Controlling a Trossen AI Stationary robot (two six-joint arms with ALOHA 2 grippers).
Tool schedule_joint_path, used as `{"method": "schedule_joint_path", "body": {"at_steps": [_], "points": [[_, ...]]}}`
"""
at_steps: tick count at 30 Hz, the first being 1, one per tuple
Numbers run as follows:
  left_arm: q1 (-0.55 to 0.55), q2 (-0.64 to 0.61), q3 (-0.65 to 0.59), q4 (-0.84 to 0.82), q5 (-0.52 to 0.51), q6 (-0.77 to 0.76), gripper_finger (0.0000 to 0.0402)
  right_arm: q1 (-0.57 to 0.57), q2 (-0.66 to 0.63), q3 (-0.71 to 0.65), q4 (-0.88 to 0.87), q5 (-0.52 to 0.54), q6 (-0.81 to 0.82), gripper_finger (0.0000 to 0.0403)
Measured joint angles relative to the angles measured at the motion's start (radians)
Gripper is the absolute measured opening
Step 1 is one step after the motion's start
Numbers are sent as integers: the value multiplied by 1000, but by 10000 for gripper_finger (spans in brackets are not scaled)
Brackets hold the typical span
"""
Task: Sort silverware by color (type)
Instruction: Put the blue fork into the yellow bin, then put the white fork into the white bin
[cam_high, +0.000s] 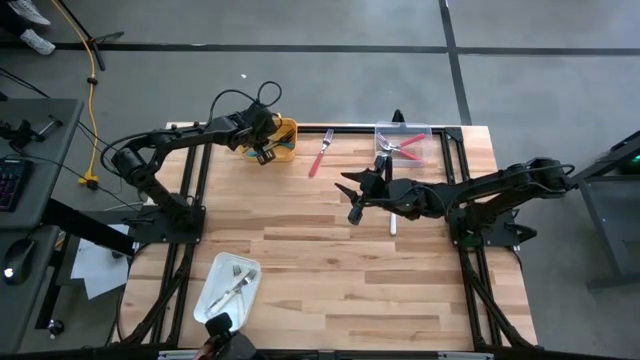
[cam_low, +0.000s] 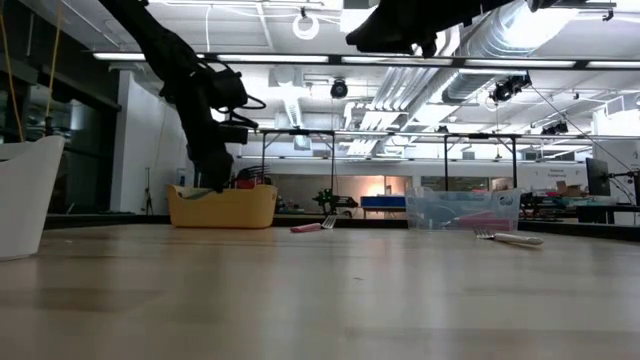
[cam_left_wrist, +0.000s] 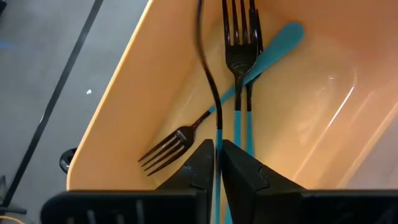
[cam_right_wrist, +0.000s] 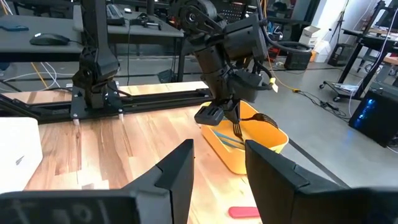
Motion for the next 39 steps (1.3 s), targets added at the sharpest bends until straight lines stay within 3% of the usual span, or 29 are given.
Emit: {"method": "schedule_joint_path", "body": {"at_steps": [8,11,14,18,22,28,32,39], "points": [[-5,-1,0,-6,-12,-24,57,0,0,0,-32,0,0,138],[-20,-15,0,-27,-65,-18,61,0,0,0,-76,0,28,138],[-49,-54,-1,-54,-133,-33,54,0,0,0,-206,0,136,138],[-95,-144,-53,-16,-89,-107,31,0,0,-8,-513,-40,365,138],[-168,-253,-154,76,-63,-192,7,7,4,-52,-740,-18,660,138],[-315,-421,-338,307,-61,-347,3,11,4,-171,-801,-51,971,138],[-417,-495,-459,525,-61,-428,3,-5,4,-247,-797,-57,1099,138],[-535,-520,-580,798,-58,-469,3,-43,4,-306,-794,-58,1156,138]]}}
